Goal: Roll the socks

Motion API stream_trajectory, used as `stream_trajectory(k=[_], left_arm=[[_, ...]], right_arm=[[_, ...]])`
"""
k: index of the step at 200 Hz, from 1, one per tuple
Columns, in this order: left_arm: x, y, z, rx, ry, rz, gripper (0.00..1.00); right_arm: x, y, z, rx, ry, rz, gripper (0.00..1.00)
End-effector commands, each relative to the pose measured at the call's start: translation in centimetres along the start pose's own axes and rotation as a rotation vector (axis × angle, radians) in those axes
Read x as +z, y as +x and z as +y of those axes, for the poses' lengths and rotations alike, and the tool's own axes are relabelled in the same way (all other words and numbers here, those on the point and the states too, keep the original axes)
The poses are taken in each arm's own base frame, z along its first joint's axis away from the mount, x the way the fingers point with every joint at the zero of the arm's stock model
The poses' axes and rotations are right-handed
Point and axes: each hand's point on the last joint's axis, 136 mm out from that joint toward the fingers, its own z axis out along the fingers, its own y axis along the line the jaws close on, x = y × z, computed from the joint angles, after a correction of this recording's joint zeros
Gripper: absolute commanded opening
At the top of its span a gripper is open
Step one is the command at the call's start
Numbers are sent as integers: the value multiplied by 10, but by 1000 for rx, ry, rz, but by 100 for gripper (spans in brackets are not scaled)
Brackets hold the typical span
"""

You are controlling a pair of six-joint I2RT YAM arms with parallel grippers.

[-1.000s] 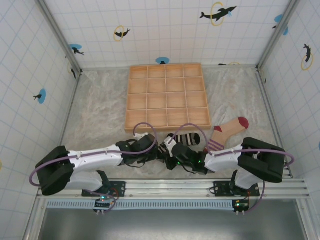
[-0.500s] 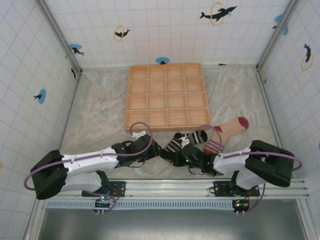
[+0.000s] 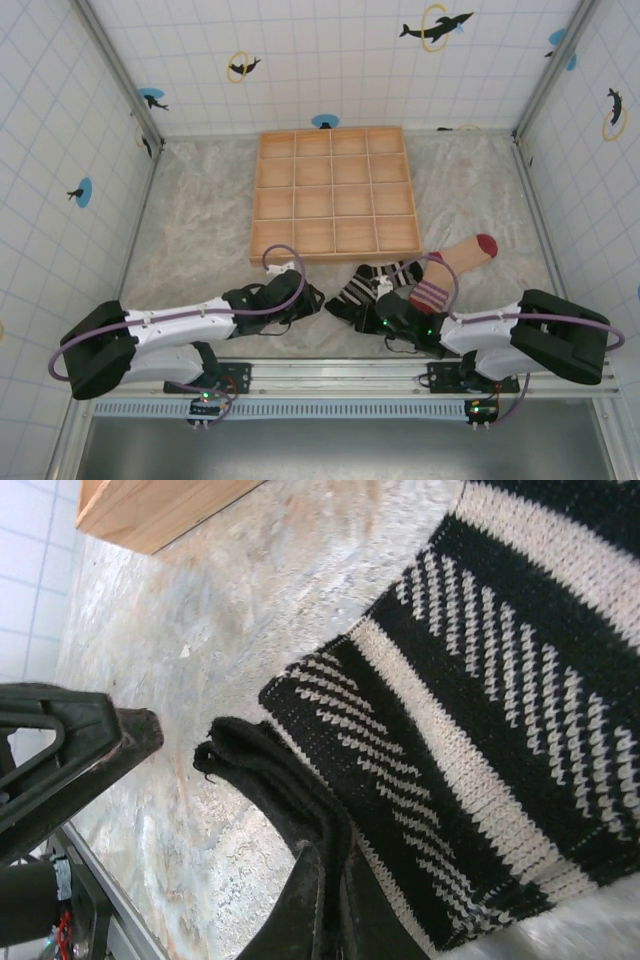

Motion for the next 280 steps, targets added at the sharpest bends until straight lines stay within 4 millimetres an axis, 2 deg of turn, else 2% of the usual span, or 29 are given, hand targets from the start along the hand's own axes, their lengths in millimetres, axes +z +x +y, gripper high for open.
stream_trajectory(k=[1,51,77,100,134,181,233,280], left_arm=[[1,3,-12,63,38,11,45],[17,24,-16,137,44,71,38],[23,31,-28,168,81,81,38],[32,37,-39,206,100,95,41],[48,44,-39,225,93,112,40],[58,35,-41,179,100,51,41],[73,38,-39,136,75,59,40],[80,40,-26,98,22,65,28]], right_arm=[[-5,-2,-22,121,76,-26,0],[-19,2,-61,250,171,-68,0],[-23,4,-74,270,206,-73,0],[-23,2,-75,270,208,-73,0],[-23,1,-77,274,210,-68,0],[-22,6,-80,287,199,-51,0],[-22,7,-80,292,190,-50,0],[-23,6,-79,294,180,-53,0]])
